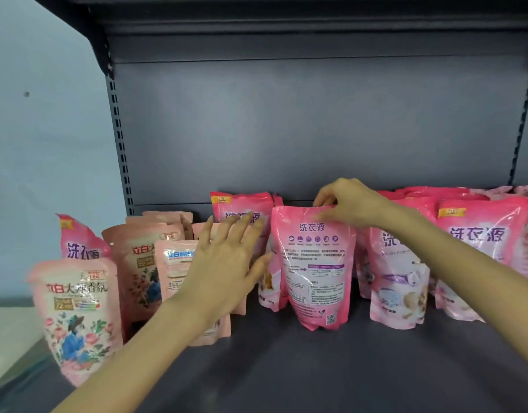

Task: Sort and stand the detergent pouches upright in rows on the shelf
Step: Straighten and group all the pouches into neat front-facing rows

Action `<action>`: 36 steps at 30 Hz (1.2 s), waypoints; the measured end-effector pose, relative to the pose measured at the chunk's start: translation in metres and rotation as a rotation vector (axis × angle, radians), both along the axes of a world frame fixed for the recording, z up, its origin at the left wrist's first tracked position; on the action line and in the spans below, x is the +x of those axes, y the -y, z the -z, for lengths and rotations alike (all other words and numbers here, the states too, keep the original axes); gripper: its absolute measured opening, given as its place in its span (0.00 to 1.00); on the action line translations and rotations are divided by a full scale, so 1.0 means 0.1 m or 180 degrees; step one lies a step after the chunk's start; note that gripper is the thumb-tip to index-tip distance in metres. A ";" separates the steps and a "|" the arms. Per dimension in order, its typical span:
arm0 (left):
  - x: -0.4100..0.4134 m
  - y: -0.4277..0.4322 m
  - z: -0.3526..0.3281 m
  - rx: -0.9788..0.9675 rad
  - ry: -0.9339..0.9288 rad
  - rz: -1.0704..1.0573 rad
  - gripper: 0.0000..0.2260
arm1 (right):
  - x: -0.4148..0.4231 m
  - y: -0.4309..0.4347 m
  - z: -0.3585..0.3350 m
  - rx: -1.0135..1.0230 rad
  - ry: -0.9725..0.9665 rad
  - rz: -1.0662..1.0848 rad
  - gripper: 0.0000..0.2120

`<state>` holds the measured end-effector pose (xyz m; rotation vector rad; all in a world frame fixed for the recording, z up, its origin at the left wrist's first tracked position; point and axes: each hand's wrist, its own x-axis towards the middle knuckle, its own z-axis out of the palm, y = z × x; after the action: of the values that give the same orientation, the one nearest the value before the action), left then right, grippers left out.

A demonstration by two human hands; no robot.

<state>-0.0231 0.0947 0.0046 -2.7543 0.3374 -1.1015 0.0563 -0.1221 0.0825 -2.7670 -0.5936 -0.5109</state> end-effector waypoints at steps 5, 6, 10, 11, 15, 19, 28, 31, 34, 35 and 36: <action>0.07 -0.10 -0.12 -0.0250 0.0107 0.0266 0.24 | -0.07 0.01 -0.03 0.0251 -0.0031 -0.0555 0.07; 0.07 -0.12 -0.16 -0.0325 0.0125 0.0354 0.24 | -0.08 0.02 -0.03 0.0284 0.0036 -0.0640 0.07; 0.08 -0.13 -0.30 -0.0619 0.0248 0.0792 0.22 | -0.18 0.06 -0.02 0.0484 0.0137 -0.0953 0.10; 0.08 -0.13 -0.32 -0.0705 0.0277 0.0883 0.20 | -0.21 0.07 -0.02 0.0570 0.0082 -0.1055 0.10; 0.11 -0.20 -0.39 -0.0884 0.0452 0.1085 0.18 | -0.30 0.15 -0.01 0.0883 -0.0168 -0.1370 0.06; 0.13 -0.18 -0.48 -0.0901 0.0274 0.1584 0.16 | -0.37 0.19 -0.01 0.1112 -0.0319 -0.1599 0.04; -0.02 0.15 -0.44 -0.0517 0.0260 0.2798 0.17 | -0.55 0.16 -0.01 0.1507 -0.0759 -0.2195 0.05; -0.05 0.20 -0.44 -0.0461 0.0187 0.2994 0.17 | -0.55 0.16 0.00 0.1563 -0.0809 -0.2274 0.06; -0.07 0.24 -0.49 -0.0528 0.0074 0.3065 0.10 | -0.52 0.14 0.04 0.1643 -0.0830 -0.2323 0.07; -0.07 0.26 -0.51 -0.0560 0.0023 0.3067 0.09 | -0.50 0.13 0.05 0.1660 -0.0823 -0.2322 0.07; -0.07 0.28 -0.52 -0.0585 -0.0035 0.3070 0.08 | -0.47 0.12 0.06 0.1662 -0.0792 -0.2312 0.07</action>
<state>-0.0303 0.0672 0.0562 -2.7416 1.7611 -1.3055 0.0097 -0.1344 0.0764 -1.9054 -1.1318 -0.1193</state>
